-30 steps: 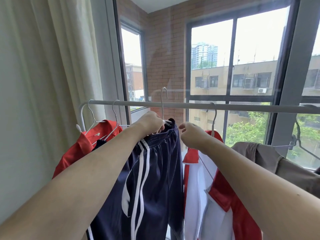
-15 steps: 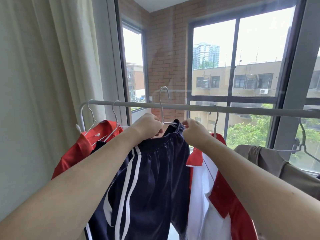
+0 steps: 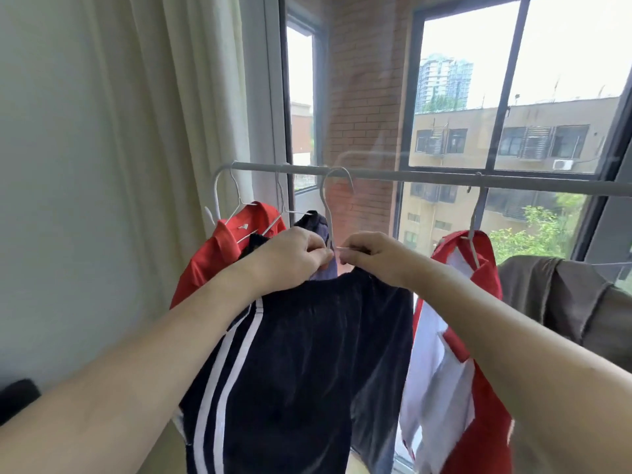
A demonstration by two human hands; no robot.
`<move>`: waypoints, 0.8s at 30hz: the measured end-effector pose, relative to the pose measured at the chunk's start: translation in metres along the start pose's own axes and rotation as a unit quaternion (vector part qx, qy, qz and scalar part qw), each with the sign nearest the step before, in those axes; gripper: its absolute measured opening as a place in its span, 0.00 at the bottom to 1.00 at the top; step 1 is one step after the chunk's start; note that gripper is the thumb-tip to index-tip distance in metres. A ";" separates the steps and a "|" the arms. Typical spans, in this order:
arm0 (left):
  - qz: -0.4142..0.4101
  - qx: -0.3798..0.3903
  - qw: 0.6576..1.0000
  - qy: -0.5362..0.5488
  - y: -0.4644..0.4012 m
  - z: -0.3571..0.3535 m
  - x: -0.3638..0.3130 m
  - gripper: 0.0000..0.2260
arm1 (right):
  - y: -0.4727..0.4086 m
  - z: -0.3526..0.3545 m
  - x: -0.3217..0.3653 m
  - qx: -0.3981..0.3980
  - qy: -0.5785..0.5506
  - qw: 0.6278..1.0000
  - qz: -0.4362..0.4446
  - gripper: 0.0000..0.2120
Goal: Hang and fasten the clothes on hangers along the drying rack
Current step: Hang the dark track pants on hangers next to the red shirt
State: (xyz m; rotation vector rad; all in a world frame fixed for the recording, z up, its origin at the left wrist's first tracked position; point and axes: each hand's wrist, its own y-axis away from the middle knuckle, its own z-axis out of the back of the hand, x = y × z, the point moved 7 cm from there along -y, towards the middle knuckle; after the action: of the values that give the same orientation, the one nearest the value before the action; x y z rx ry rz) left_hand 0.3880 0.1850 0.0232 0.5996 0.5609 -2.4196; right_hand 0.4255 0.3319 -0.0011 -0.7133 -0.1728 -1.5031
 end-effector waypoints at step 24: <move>-0.132 -0.064 0.986 -0.080 0.171 -0.029 0.092 0.15 | 0.068 -0.101 0.041 -0.027 -0.032 0.981 -0.189 0.30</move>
State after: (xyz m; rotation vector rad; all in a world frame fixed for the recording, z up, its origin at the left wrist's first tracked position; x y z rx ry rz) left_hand 0.4341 0.0327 -0.0917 0.2863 0.7610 -2.6227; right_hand 0.4610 0.2379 -0.0813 -0.8046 -0.3311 -1.8530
